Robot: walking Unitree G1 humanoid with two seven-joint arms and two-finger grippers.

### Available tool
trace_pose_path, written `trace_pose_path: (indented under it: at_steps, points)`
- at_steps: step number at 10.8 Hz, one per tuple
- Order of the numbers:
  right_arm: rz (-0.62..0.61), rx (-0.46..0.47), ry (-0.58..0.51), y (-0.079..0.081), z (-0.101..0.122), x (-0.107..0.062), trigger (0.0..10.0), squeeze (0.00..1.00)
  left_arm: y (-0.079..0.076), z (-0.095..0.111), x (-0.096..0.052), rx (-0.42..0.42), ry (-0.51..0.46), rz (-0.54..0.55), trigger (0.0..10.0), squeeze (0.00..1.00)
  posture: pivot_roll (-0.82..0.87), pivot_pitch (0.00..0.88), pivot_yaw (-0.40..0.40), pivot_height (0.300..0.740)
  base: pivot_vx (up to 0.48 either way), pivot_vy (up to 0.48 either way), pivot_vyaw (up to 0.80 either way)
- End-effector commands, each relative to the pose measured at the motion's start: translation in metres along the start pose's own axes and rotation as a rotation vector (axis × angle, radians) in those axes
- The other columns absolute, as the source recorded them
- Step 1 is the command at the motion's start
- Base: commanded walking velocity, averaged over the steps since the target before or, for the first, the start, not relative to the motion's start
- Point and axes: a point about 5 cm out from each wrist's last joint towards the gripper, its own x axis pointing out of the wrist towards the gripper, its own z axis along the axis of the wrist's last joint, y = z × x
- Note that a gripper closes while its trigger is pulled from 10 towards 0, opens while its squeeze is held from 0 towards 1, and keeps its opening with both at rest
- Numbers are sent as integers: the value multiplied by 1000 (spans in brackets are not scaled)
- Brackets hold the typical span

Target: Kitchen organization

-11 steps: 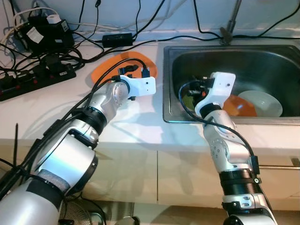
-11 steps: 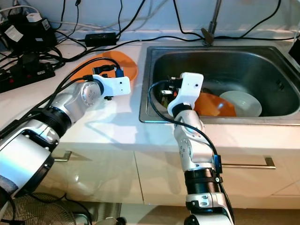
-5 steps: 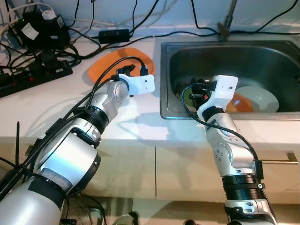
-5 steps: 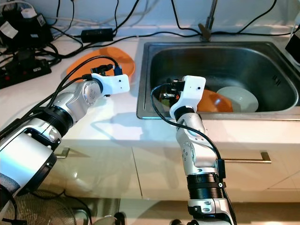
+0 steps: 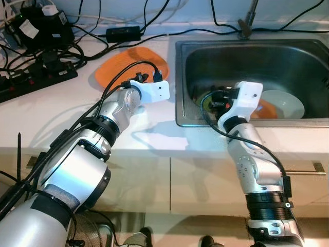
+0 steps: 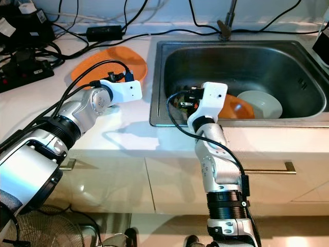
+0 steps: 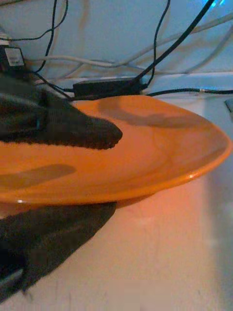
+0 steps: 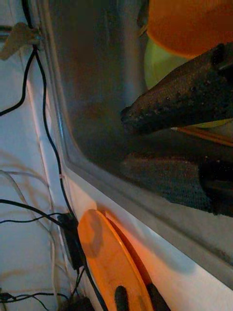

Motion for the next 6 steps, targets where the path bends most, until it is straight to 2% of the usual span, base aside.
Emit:
trace_pose_path:
  at_steps: [1, 6]
  points:
    - [-4, 4, 6, 1, -1, -2, 10000, 0, -29, -9, 1, 10, 43, -122, 0, 0, 124, 218, 61, 740, 0, 0, 0]
    - [1, -2, 16, 1, -2, -2, 10000, 0, -33, -7, 2, 29, 37, -128, 0, 0, 123, 212, 56, 740, 0, 0, 0]
